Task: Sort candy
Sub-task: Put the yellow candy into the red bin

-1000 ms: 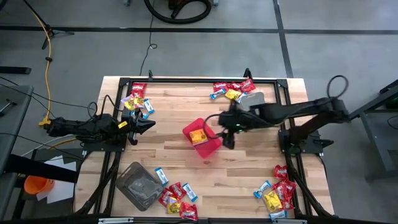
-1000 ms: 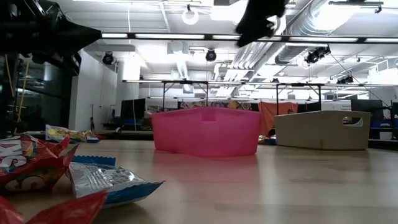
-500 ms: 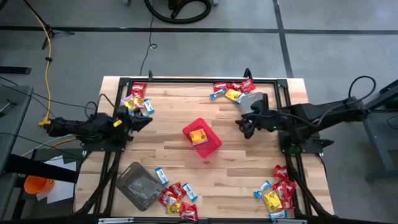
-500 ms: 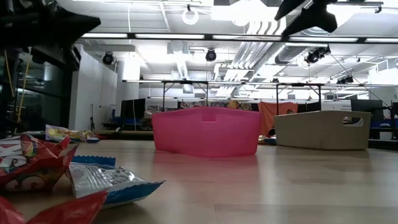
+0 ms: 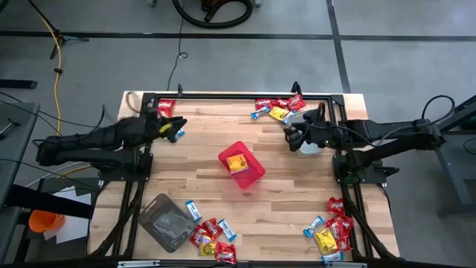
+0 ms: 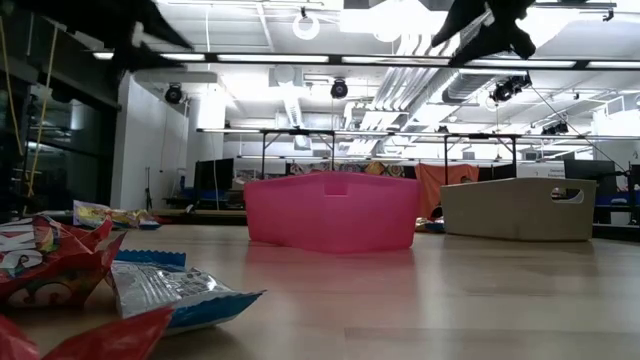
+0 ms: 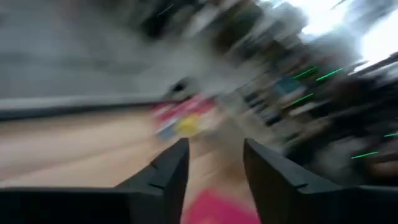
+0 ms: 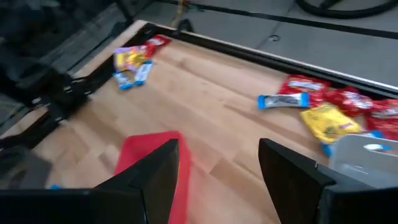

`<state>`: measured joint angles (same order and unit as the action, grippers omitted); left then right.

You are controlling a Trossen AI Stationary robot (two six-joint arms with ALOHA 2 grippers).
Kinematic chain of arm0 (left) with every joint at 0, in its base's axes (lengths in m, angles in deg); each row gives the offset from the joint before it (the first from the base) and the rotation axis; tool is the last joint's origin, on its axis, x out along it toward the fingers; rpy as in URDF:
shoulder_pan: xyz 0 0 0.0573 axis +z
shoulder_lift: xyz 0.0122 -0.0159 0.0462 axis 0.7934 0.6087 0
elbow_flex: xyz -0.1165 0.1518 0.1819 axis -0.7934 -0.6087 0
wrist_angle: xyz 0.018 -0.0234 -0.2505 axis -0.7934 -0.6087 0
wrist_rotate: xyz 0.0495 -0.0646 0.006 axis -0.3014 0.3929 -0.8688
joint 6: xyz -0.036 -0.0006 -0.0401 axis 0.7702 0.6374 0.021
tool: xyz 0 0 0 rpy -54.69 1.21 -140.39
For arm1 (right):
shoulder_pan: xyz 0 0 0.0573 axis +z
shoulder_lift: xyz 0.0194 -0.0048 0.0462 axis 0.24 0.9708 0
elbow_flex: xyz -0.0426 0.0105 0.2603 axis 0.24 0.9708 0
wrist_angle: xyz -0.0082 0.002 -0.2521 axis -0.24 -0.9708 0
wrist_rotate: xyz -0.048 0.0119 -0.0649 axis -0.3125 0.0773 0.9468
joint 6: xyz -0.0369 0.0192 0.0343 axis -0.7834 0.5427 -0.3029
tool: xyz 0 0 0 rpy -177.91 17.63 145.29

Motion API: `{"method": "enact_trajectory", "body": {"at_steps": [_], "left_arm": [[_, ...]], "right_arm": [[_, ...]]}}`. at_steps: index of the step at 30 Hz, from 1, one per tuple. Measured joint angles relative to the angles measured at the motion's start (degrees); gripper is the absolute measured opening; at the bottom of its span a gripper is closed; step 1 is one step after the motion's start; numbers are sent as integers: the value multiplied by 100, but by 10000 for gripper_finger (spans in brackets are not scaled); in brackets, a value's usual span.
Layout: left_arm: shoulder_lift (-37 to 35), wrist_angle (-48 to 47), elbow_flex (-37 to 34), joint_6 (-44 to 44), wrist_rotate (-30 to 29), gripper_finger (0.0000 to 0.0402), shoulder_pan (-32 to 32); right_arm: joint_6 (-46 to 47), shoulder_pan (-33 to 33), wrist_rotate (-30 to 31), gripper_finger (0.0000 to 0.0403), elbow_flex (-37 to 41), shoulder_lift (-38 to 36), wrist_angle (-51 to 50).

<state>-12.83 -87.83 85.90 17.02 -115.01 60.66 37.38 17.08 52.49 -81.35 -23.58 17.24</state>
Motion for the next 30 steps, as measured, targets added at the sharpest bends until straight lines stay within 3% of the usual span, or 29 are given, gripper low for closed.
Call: {"method": "enact_trajectory", "body": {"at_steps": [6,9,13,16,22,27,30], "left_arm": [[1695,-2192,1007,528,1263,185,1405],[2400,-2508,1080,636,1575,186,1923],[3146,-2463,1080,1555,1674,186,2317],[3508,-2583,1080,1325,1884,186,2528],[3970,-2935,1080,1892,1081,186,2923],[4432,-2872,1080,1817,517,186,3391],[4862,-2714,1080,1420,565,186,3710]], "right_arm": [[-394,-930,-829,216,2,0,-1191],[-686,-1334,-951,216,2,0,-1757],[-1338,-1775,-1078,216,2,0,-1993],[-1702,-2010,-1295,216,2,0,-1948],[-2033,-2319,-1415,216,2,0,-1911],[-1966,-2482,-1410,216,2,0,-1626],[-1942,-2561,-1407,216,2,2,-1527]]}}
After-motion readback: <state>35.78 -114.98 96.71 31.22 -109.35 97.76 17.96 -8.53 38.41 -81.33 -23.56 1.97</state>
